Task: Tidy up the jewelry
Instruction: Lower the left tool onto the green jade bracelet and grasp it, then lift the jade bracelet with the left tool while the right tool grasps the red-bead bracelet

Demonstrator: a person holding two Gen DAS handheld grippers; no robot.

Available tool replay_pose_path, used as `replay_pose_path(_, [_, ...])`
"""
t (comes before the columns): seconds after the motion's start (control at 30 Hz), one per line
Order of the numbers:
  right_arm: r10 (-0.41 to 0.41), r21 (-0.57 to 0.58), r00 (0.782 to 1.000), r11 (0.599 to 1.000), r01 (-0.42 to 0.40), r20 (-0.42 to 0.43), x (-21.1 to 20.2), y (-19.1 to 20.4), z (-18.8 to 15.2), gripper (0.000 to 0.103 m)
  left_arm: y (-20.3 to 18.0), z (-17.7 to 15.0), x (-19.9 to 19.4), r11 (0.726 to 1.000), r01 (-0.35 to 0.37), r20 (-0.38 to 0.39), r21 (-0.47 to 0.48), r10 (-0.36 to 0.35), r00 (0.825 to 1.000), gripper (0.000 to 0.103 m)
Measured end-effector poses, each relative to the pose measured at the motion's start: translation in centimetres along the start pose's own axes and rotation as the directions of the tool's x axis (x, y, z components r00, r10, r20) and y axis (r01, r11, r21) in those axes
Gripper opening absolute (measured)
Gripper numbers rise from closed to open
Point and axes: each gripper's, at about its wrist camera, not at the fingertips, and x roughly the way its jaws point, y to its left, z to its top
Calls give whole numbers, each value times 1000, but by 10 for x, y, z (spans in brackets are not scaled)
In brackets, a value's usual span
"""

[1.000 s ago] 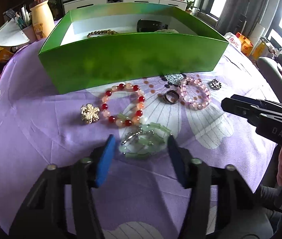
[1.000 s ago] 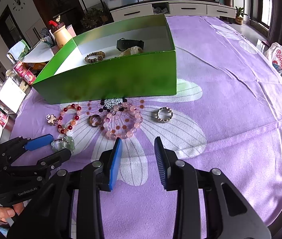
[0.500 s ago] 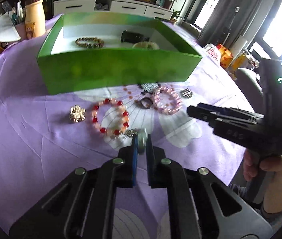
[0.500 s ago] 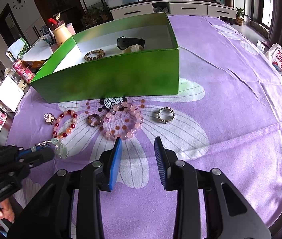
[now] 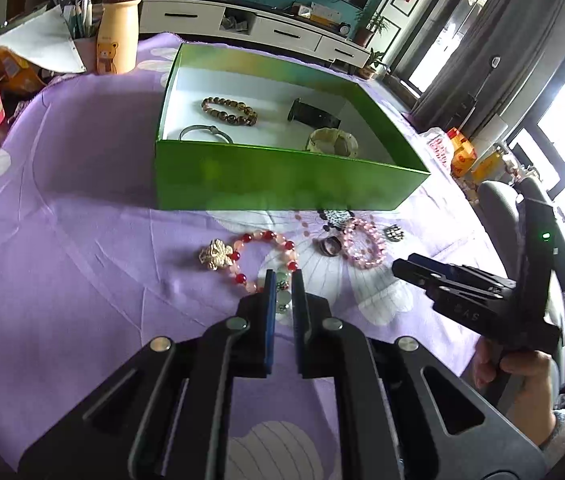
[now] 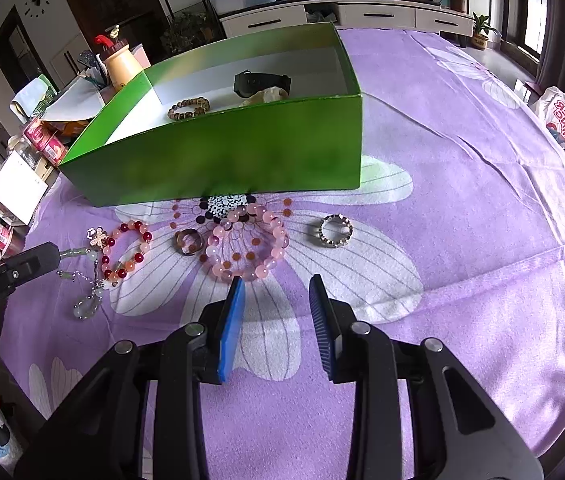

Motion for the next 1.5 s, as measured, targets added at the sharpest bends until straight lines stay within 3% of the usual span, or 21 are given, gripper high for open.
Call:
replay_pose_path(0.1, [98, -41, 995, 994, -98, 1, -2, 12, 1, 34, -3, -5, -3, 998, -34, -27, 55, 35, 999, 7])
replay_pose_path(0.23, [210, -86, 977, 973, -212, -35, 8, 40, 9, 34, 6, -20, 7, 998, -47, -87, 46, 50, 995, 7])
replay_pose_path(0.4, [170, -179, 982, 967, -183, -83, 36, 77, 23, 34, 18, -27, 9, 999, -52, -111, 1, 51, 993, 7])
replay_pose_path(0.63, [57, -292, 996, 953, -75, -70, 61, 105, 34, 33, 29, -30, 8, 999, -43, -106, -31, 40, 994, 7])
replay_pose_path(0.67, [40, -320, 997, 946, -58, -60, 62, 110, 32, 31, 30, -30, 8, 999, -43, -106, -34, 39, 994, 7])
replay_pose_path(0.77, [10, -424, 1000, 905, -20, -24, 62, 122, 21, 7, 33, -31, 10, 998, -40, -106, -48, 35, 994, 7])
replay_pose_path(0.8, [-8, -450, 1000, 893, 1, -14, 62, 126, 20, 7, 34, -31, 10, 998, -41, -105, -50, 36, 994, 7])
replay_pose_path(0.9, [55, -416, 998, 907, -65, -37, 55, 124, 24, 7, 37, -31, 11, 997, -41, -103, -65, 35, 994, 7])
replay_pose_path(1.0, [194, -368, 981, 911, -184, -8, 27, 122, 34, 7, 38, -29, 10, 997, -41, -94, -66, 35, 995, 7])
replay_pose_path(1.17, [284, -353, 956, 904, -242, 71, -16, 120, 51, 7, 36, -26, 8, 997, -34, -82, -65, 28, 996, 7])
replay_pose_path(1.5, [290, -303, 943, 924, -233, 160, -51, 106, 66, 7, 22, -7, -10, 999, 21, -28, -46, -23, 999, 7])
